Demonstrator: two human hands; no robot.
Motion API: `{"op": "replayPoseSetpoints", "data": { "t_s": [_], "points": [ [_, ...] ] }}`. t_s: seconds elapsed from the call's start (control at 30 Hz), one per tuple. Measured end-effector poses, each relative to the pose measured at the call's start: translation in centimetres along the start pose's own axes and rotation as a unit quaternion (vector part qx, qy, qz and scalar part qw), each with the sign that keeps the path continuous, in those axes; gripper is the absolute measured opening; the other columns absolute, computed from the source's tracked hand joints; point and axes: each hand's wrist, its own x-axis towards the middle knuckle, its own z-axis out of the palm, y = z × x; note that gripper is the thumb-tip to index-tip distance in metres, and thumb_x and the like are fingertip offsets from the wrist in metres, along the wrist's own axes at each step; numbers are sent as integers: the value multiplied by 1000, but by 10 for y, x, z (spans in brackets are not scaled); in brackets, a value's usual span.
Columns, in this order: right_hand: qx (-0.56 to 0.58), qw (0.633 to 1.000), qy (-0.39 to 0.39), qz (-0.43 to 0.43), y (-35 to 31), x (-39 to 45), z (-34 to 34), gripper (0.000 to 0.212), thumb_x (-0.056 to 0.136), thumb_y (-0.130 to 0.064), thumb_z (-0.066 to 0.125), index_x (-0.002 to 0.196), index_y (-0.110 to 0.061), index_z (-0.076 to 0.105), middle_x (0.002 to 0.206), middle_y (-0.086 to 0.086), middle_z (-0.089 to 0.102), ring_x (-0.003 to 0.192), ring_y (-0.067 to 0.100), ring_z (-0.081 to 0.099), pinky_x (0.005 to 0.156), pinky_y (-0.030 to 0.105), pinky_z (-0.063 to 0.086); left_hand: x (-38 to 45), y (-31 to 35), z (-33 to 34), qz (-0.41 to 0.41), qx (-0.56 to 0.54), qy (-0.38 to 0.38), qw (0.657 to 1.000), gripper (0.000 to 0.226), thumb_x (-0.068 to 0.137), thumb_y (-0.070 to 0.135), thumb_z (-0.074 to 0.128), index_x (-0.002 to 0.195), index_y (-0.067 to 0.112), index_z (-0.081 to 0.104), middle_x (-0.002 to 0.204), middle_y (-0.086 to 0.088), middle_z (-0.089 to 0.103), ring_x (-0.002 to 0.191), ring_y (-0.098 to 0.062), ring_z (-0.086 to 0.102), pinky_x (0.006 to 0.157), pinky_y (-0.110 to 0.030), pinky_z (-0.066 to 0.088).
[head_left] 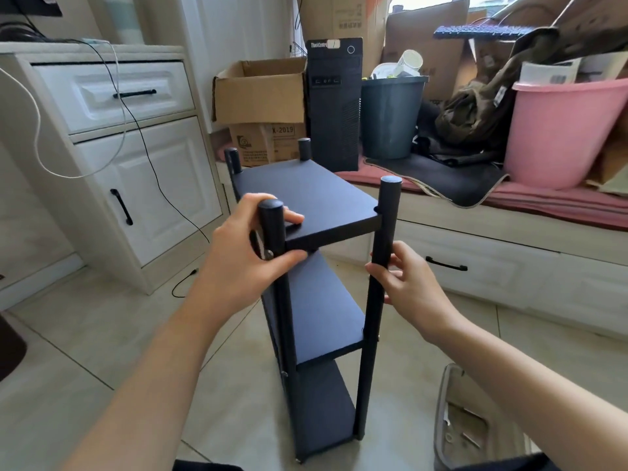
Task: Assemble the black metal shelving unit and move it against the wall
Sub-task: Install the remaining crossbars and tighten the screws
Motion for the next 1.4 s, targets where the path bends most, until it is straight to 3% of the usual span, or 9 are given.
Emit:
{"op": "replayPoseSetpoints", "data": {
  "t_s": [0.23,0.43,0.5,0.63,0.73,0.83,0.93,1.13,1.4],
  "points": [
    [35,999,25,-10,-5,-16,-6,11,92,-19,69,96,-25,61,92,-8,67,93,16,67,85,50,57,6,-12,-2,-18,-6,29,999,67,70,8,89,123,26,52,106,12,72,111,-5,66,101,-21,46],
    [48,999,24,-8,-9,-25,-4,13,89,-19,72,98,-24,64,96,-3,72,94,15,69,83,47,58,7,-17,-3,0,-1,55,998,84,75,21,85,141,52,43,127,18,61,118,-5,62,95,-14,49],
    [55,998,16,-8,-10,-28,-1,14,87,-18,74,96,-23,64,93,-2,73,91,15,70,82,45,59,6,-23,-6,31,64,50,996,76,78,27,78,144,46,47,139,10,56,122,-8,60,101,-17,48],
    [62,998,-8,-16,-9,-32,6,18,82,-16,79,93,-22,66,87,-3,75,85,10,71,74,32,59,3,-39,-8,72,198,46,976,52,82,5,78,132,14,66,157,-11,40,129,-28,57,117,-17,30],
    [57,998,-14,-19,-8,-33,12,20,79,-18,83,90,-20,66,83,-5,75,79,6,72,67,20,54,0,-40,-8,62,222,57,971,46,82,1,78,127,7,68,161,-9,29,136,-30,48,118,-17,27],
    [48,999,-16,-19,-8,-33,17,22,77,-19,85,89,-18,67,82,-3,75,77,7,72,69,23,58,-2,-33,-8,64,292,72,951,44,81,-3,78,123,6,71,162,-11,24,145,-37,36,118,-45,35],
    [45,999,-21,-18,-9,-34,23,23,76,-19,85,89,-16,66,82,-3,74,77,7,72,71,25,59,-4,-24,-3,71,403,86,908,45,82,-13,73,123,7,71,162,-15,29,148,-45,26,113,-64,32],
    [33,999,-19,-15,-7,-38,20,25,74,-17,86,88,-14,65,86,-1,73,81,10,71,72,27,59,-10,-12,19,140,503,95,848,47,85,-15,61,126,7,69,150,-16,49,144,-47,32,116,-65,24],
    [1,999,-28,-23,-2,-41,22,27,70,-18,89,84,-19,66,81,-7,72,78,4,70,69,25,58,-11,-4,60,205,431,84,875,48,77,-11,76,123,0,69,125,-12,70,121,-36,63,104,-56,48]
  ]
}}
